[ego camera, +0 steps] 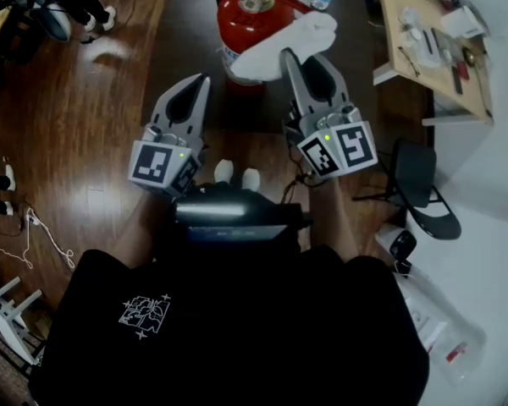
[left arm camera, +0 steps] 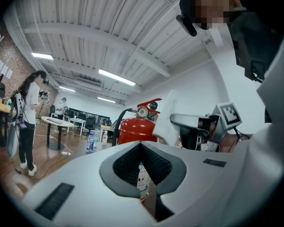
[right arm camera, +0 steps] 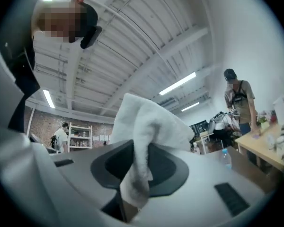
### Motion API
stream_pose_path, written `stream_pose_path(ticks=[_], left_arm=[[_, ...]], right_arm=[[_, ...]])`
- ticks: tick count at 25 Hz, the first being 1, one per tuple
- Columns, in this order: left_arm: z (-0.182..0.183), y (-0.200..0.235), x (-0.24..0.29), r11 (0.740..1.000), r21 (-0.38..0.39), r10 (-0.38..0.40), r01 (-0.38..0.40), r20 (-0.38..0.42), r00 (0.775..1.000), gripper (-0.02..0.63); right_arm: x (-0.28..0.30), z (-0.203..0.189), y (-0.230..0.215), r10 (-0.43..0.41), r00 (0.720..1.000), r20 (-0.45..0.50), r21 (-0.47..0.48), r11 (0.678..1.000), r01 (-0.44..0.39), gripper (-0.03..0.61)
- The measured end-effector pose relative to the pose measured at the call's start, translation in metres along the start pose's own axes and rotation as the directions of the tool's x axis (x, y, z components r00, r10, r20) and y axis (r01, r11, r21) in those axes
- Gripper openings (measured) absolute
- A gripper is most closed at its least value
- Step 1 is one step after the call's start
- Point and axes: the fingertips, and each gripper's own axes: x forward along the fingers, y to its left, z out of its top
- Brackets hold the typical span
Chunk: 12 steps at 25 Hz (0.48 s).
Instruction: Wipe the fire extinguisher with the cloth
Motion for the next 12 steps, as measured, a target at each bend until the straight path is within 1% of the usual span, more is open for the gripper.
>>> stream_pose_path(ticks=[2, 6, 10, 12], left_arm=[[-0.001, -0.001, 0.001, 1.0, -0.001, -0.005, 0.005, 0.001, 1.0, 0.0], [-0.003, -0.001, 0.004, 1.0, 0.002, -0.009, 0.009, 0.008, 1.0, 0.0], [-0.008, 0.005, 0.011, 1.0, 0.002, -0.001, 0.001, 0.001, 1.0, 0.0], [-0.009, 0.008, 0.015, 1.0, -0.01, 0.008, -0.008, -0.002, 1.0, 0.0]], right_arm=[[0.017, 0.01, 0.013, 0.011, 1.0, -0.019, -0.025, 1.0, -0.011, 0.106], [0.041, 0.0, 0.014, -0.037, 0.996, -0.079, -0.031, 0.999, 0.035, 0.106], [0.035, -0.01, 0.015, -0.064, 0.994, -0.092, -0.043, 0.997, 0.06, 0.106], [0.028, -0.024, 0.015, -0.075, 0.991, -0.114, -0.048, 0.996, 0.069, 0.106]])
